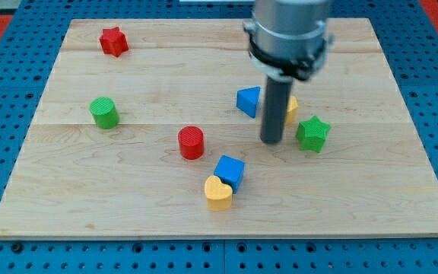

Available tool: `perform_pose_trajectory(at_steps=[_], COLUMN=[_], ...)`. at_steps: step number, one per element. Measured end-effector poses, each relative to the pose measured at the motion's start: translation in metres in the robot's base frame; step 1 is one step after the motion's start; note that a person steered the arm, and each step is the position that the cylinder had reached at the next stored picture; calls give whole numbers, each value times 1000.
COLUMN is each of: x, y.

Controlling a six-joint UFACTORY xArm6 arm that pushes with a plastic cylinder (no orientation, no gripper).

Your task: Push the blue cube into the red circle

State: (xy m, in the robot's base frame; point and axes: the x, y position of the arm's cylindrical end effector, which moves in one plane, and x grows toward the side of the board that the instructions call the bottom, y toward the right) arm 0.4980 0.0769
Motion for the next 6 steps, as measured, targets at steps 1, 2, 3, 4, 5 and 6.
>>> perform_pose_trajectory(at_steps=[1, 2, 3, 4, 5, 6], x=[67, 82, 44, 21, 33, 20], y=[7, -36, -57, -85, -92, -115])
